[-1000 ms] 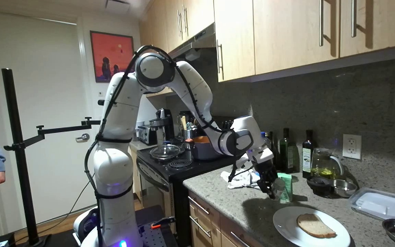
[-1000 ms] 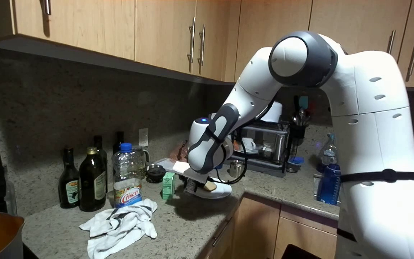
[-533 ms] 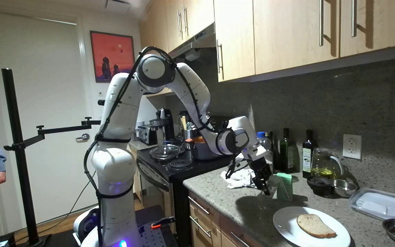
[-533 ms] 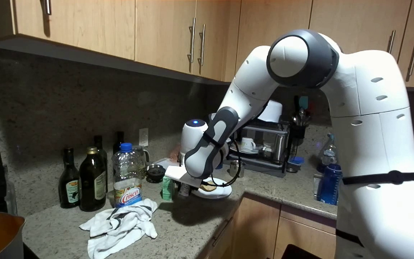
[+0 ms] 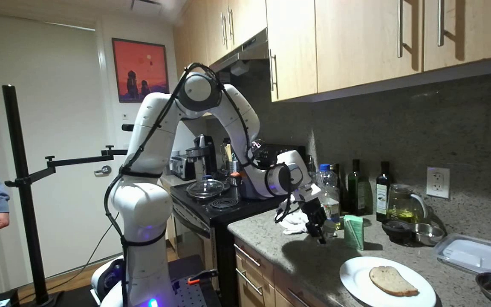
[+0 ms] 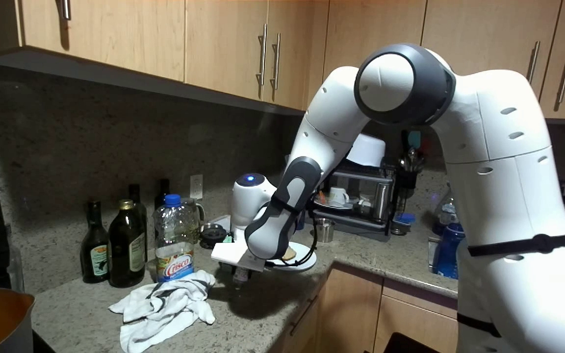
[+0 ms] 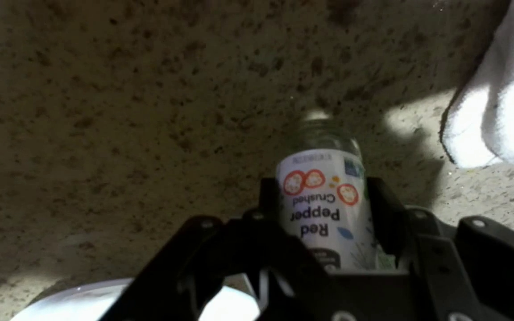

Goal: Pour contents from the bottle onto the bread

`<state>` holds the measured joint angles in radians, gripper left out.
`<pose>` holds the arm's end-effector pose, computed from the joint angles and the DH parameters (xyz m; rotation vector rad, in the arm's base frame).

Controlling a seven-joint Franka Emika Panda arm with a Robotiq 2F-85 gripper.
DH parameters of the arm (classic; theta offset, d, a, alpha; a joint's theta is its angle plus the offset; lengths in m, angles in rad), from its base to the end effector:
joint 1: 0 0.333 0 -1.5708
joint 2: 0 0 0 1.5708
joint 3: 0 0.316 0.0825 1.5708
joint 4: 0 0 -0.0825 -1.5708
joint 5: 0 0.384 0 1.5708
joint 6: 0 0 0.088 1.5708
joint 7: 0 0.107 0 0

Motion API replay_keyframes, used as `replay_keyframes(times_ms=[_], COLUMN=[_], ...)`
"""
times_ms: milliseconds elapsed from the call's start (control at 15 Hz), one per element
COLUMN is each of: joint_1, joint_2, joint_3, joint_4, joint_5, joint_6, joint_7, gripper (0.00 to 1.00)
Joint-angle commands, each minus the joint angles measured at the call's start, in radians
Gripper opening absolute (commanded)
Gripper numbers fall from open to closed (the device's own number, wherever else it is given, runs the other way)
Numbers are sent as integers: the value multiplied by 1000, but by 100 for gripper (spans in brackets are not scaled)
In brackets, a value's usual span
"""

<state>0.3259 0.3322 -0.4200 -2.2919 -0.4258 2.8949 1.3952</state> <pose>0.5535 -0.0283 0.2422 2.6097 -1.5102 0.5946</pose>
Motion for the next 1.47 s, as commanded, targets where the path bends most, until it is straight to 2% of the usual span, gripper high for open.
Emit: replay_keyframes(times_ms=[0, 200, 600, 1200, 1400], joint_1=[55, 86, 201, 273, 319], joint_2=[4, 12, 39, 55, 75], joint_3=[-45, -75, -194, -216, -250], joint_4=[-4, -3, 7, 8, 20], joint_5=[-57, -89, -213, -221, -243], joint_6=[3, 3, -13, -37, -61], joint_7=[72, 111, 263, 279, 317], gripper=[27, 27, 27, 27, 27])
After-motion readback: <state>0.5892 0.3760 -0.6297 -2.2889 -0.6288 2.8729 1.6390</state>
